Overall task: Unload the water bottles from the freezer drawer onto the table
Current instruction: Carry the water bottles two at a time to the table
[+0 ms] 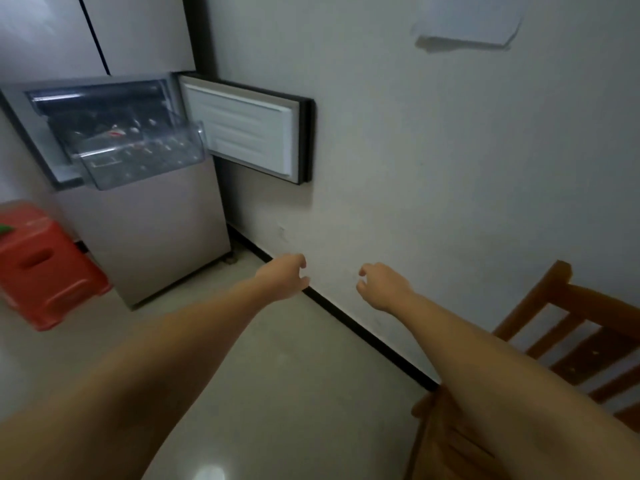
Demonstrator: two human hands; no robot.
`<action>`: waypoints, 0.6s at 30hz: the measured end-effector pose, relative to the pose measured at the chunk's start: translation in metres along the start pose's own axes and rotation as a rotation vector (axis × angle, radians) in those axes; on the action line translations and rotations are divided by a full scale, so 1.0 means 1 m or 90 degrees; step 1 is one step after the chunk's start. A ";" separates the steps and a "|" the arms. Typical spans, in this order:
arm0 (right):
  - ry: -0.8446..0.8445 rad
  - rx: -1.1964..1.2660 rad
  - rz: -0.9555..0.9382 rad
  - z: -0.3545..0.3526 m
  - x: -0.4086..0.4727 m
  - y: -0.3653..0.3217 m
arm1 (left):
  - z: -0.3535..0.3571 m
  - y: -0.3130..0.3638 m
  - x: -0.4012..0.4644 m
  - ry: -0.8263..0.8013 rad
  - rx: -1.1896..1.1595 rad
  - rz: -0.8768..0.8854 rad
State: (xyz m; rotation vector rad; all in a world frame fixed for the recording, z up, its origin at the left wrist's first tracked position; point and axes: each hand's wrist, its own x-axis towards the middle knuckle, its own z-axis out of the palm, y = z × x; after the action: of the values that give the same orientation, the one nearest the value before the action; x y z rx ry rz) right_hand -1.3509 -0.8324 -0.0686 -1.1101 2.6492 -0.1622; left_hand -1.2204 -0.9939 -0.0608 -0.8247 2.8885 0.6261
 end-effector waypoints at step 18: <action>-0.039 -0.025 -0.198 -0.046 0.334 -0.127 | -0.111 -0.151 0.226 0.070 -0.059 -0.176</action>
State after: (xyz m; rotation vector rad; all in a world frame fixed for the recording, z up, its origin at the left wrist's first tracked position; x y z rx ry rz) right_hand -1.5020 -1.1595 -0.0652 -1.5099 2.4206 -0.1333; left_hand -1.3306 -1.2660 -0.0547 -1.2795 2.7802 0.7069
